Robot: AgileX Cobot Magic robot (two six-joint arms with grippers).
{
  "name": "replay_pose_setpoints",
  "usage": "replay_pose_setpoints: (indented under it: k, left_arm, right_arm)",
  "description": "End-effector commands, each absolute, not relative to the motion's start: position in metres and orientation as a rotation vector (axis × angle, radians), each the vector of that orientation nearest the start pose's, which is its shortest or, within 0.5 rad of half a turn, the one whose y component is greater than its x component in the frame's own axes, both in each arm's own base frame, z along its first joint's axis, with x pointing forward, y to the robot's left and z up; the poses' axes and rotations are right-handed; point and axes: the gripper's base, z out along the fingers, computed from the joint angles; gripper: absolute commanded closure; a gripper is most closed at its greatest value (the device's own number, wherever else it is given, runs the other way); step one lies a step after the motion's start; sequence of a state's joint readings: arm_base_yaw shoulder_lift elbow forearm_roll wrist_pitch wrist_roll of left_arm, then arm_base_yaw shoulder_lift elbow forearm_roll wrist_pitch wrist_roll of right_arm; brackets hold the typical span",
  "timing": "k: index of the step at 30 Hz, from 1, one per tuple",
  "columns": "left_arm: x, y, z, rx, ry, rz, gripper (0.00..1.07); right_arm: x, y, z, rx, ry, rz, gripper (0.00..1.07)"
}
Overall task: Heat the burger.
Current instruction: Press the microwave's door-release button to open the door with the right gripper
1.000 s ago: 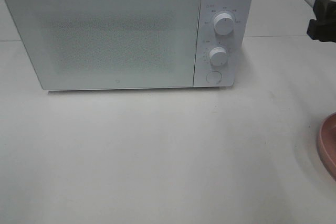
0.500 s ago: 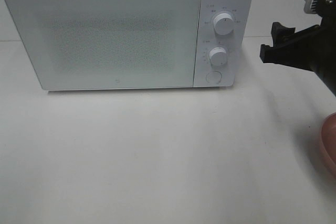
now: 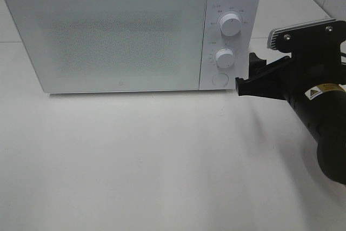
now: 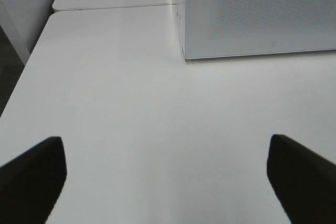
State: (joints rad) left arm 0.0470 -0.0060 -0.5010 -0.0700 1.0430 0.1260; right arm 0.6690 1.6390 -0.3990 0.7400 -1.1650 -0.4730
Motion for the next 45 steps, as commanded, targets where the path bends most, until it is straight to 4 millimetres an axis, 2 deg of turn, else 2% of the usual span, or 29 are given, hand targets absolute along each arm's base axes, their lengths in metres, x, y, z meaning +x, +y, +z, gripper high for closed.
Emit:
replay_pose_setpoints:
  k: [1, 8, 13, 17, 22, 24, 26, 27, 28, 30, 31, 32, 34, 35, 37, 39, 40, 41, 45]
  left_arm:
    - [-0.008, -0.006, 0.278, 0.086, 1.994, 0.025, 0.1]
    - [-0.008, -0.006, 0.278, 0.086, 1.994, 0.025, 0.1]
    - [-0.008, -0.006, 0.278, 0.086, 1.994, 0.025, 0.1]
    - [-0.008, -0.006, 0.278, 0.086, 1.994, 0.025, 0.1]
    - [-0.008, -0.006, 0.278, 0.086, 1.994, 0.025, 0.1]
    - [-0.008, -0.006, 0.278, 0.086, 1.994, 0.025, 0.1]
    - [-0.008, -0.006, 0.278, 0.086, 1.994, 0.025, 0.1]
    - [-0.008, -0.006, 0.278, 0.086, 1.994, 0.025, 0.1]
    - [-0.008, -0.006, 0.278, 0.086, 1.994, 0.025, 0.1]
    - [-0.008, -0.006, 0.278, 0.086, 1.994, 0.025, 0.1]
    - [-0.008, -0.006, 0.278, 0.086, 1.994, 0.025, 0.1]
    - [-0.008, -0.006, 0.278, 0.086, 1.994, 0.025, 0.1]
    - [-0.008, -0.006, 0.278, 0.086, 1.994, 0.025, 0.1]
    - [-0.008, -0.006, 0.278, 0.086, 1.994, 0.025, 0.1]
    - [-0.008, -0.006, 0.278, 0.086, 1.994, 0.025, 0.1]
    - [-0.008, -0.006, 0.278, 0.086, 1.994, 0.025, 0.1]
    - [-0.008, -0.006, 0.278, 0.086, 1.994, 0.025, 0.1]
    - [-0.008, -0.006, 0.278, 0.086, 1.994, 0.025, 0.1]
    - [-0.008, -0.006, 0.278, 0.086, 1.994, 0.025, 0.1]
  right_arm:
    - [0.232, 0.117, 0.171, -0.101, 1.652, -0.171, 0.32]
    - [0.238, 0.126, 0.165, -0.076, 1.672, -0.135, 0.32]
    - [0.232, 0.138, 0.162, -0.072, 1.677, -0.06, 0.33]
    - [0.232, 0.139, 0.16, -0.063, 1.684, -0.048, 0.33]
    - [0.232, 0.138, 0.16, 0.038, 1.682, 0.038, 0.39]
    - [0.232, 0.139, 0.16, 0.177, 1.677, 0.167, 0.48]
    - [0.232, 0.139, 0.16, 0.239, 1.672, 0.222, 0.52]
    - [0.232, 0.139, 0.16, 0.372, 1.654, 0.341, 0.6]
    - [0.232, 0.139, 0.16, 0.372, 1.654, 0.341, 0.6]
    - [0.232, 0.139, 0.16, 0.547, 1.618, 0.501, 0.73]
    - [0.232, 0.139, 0.16, 0.547, 1.618, 0.501, 0.73]
    - [0.232, 0.139, 0.159, 0.648, 1.598, 0.594, 0.81]
    - [0.232, 0.14, 0.158, 0.701, 1.595, 0.64, 0.85]
    - [0.231, 0.141, 0.155, 0.805, 1.598, 0.72, 0.91]
    - [0.231, 0.141, 0.154, 0.848, 1.606, 0.749, 0.94]
    - [0.23, 0.142, 0.15, 0.992, 1.598, 0.847, 1.01]
    - [0.23, 0.142, 0.15, 0.992, 1.598, 0.847, 1.01]
    - [0.23, 0.143, 0.148, 1.064, 1.589, 0.901, 1.06]
    - [0.229, 0.146, 0.145, 1.128, 1.603, 0.954, 1.07]
